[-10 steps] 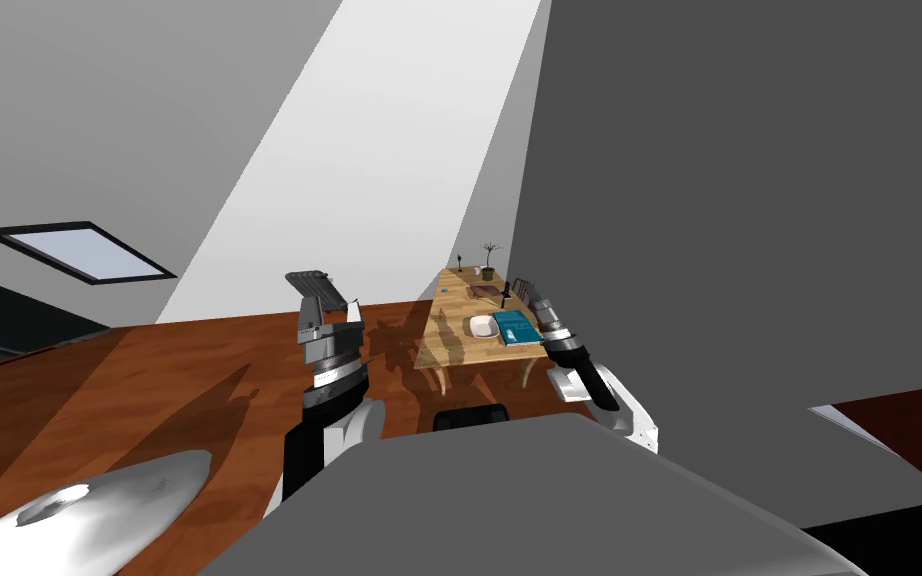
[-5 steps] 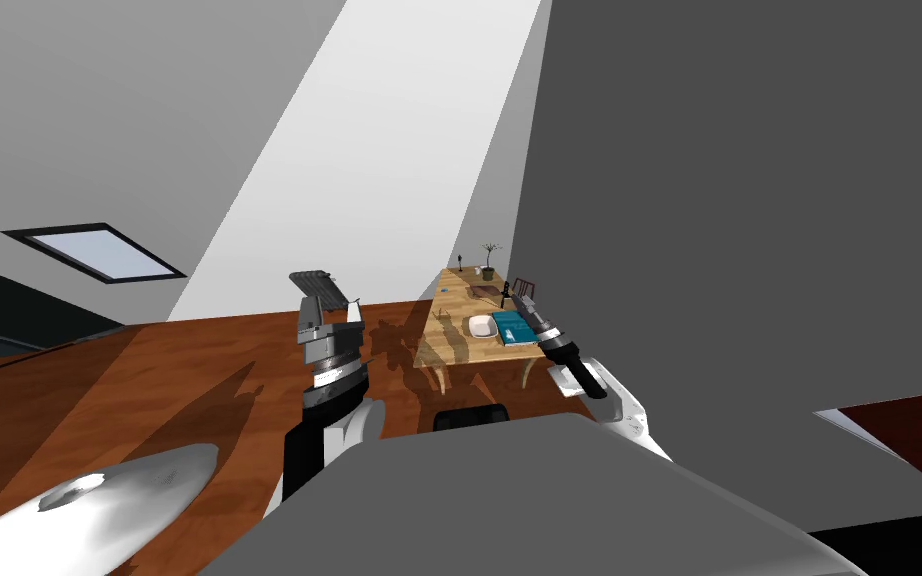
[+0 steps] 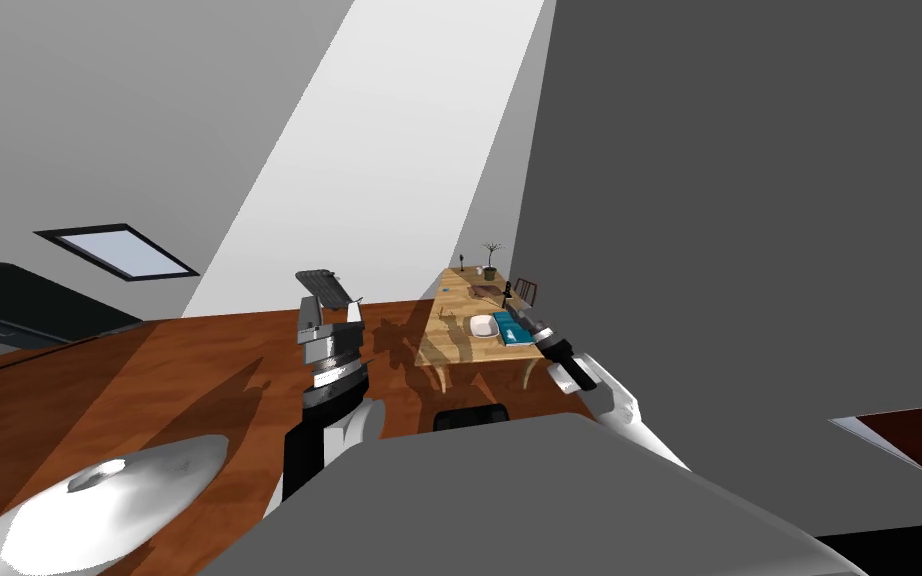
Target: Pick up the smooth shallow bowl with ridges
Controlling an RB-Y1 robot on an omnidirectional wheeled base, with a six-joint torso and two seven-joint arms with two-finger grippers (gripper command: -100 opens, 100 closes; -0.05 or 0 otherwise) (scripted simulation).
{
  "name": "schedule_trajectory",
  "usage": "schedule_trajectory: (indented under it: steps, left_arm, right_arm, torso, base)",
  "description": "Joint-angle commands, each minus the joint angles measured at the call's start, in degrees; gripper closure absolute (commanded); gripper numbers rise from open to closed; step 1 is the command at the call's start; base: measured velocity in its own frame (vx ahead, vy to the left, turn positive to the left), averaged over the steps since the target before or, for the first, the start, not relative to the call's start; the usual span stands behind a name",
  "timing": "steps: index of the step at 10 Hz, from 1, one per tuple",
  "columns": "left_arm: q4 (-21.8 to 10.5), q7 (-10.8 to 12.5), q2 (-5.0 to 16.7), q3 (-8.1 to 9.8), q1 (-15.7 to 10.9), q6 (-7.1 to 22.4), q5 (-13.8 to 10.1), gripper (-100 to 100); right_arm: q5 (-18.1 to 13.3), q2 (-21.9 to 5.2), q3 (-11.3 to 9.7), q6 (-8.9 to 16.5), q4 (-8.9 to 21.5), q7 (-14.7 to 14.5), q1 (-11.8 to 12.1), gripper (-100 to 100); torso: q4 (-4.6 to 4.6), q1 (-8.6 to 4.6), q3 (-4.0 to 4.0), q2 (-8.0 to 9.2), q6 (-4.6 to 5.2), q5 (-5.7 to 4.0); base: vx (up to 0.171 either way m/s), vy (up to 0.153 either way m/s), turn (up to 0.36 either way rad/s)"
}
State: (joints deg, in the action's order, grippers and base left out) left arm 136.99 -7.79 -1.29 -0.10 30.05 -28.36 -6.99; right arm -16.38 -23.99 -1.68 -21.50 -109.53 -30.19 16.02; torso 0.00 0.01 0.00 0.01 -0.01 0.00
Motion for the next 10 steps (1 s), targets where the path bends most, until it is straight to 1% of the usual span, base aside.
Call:
schedule_trajectory:
  steps: [1,2,3,4,5,6,7,8,10]
  left_arm:
    - [0.00,0.00,0.00,0.00,0.00,0.00,0.00,0]
    - [0.00,0.00,0.00,0.00,0.00,0.00,0.00,0]
    - [0.00,0.00,0.00,0.00,0.00,0.00,0.00,0]
    - [0.00,0.00,0.00,0.00,0.00,0.00,0.00,0]
    - [0.00,0.00,0.00,0.00,0.00,0.00,0.00,0]
    - [0.00,0.00,0.00,0.00,0.00,0.00,0.00,0]
    - [0.00,0.00,0.00,0.00,0.00,0.00,0.00,0]
    - [0.00,0.00,0.00,0.00,0.00,0.00,0.00,0]
    - [0.00,0.00,0.00,0.00,0.00,0.00,0.00,0]
  right_arm:
    - [-1.00,-0.75,-0.21,-0.17,2.61,-1.10,-0.66,-100]
    - [-3.04,-2.44,-0.83,0.35,4.53,-2.90,-1.69,-100]
    - [-3.04,-2.44,-0.83,0.35,5.54,-2.90,-1.69,-100]
    - [-5.08,-4.10,-1.50,0.92,8.01,-4.66,-2.68,-100]
    - [-5.08,-4.10,-1.50,0.92,8.53,-4.66,-2.68,-100]
    - [-7.10,-5.73,-2.21,1.54,11.09,-6.36,-3.63,-100]
    - [-8.98,-7.35,-2.95,2.22,12.87,-8.00,-4.54,-100]
    - [-9.09,-7.35,-2.95,2.22,14.63,-8.00,-4.54,-100]
    - [-12.71,-10.50,-4.50,3.73,19.17,-11.05,-6.25,-100]
  torso:
    - [0.00,0.00,0.00,0.00,0.00,0.00]
    - [0.00,0.01,0.00,0.00,0.02,0.00]
    - [0.00,0.03,0.00,0.01,0.00,0.00]
    - [0.00,0.03,0.01,0.01,0.01,0.01]
    - [0.00,0.06,0.01,0.01,0.00,0.01]
    - [0.00,0.05,0.01,0.01,0.02,0.01]
    - [0.00,0.08,0.01,0.01,0.00,0.02]
    - [0.00,0.16,0.01,0.01,0.00,0.03]
    - [0.00,0.17,0.00,0.00,0.00,0.04]
  base:
    - [-0.007,0.004,0.028]
    - [-0.011,0.013,0.064]
    - [-0.010,0.011,0.033]
    - [-0.011,0.020,0.091]
    - [-0.008,0.016,0.027]
    - [-0.011,0.026,0.080]
    - [-0.013,0.052,0.121]
    - [-0.006,0.041,0.041]
    - [-0.007,0.063,0.135]
